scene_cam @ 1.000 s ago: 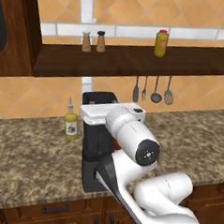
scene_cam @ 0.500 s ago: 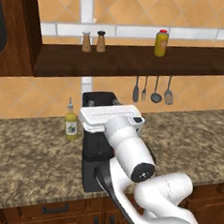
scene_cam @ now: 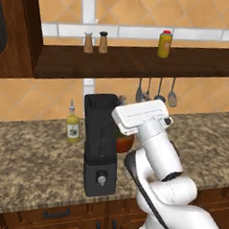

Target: Close the lid blender by securely placing the lid on top.

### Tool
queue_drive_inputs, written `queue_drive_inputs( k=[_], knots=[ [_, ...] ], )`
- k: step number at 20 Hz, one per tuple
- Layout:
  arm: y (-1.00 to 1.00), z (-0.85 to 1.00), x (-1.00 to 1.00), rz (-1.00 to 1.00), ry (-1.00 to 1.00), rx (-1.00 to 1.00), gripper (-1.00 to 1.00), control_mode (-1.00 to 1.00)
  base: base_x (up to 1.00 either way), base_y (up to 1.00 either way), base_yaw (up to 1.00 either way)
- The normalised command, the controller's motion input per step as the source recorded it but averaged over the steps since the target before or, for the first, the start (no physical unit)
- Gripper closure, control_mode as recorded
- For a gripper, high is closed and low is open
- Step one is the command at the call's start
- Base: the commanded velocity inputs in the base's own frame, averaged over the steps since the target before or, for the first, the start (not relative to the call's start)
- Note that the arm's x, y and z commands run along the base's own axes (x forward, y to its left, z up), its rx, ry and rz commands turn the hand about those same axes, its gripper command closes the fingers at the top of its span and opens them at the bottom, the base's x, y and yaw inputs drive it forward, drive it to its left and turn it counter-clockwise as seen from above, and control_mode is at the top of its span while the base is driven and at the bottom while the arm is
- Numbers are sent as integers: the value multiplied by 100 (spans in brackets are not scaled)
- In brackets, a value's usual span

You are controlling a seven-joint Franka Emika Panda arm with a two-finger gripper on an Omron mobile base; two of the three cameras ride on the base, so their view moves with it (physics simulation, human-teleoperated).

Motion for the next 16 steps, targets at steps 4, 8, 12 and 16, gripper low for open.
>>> queue_drive_inputs(
  k=[4, 8, 12, 16],
  knots=[
    [-100, 11, -91, -3, -32, 18, -100, -100, 0, 0, 0],
    [-100, 3, -94, 0, -36, 18, -100, -100, 0, 0, 0],
    [-100, 0, -84, -9, -24, 23, -100, -100, 0, 0, 0],
    [0, 0, 3, -1, 0, 2, -100, -100, 0, 0, 0]
  ],
)
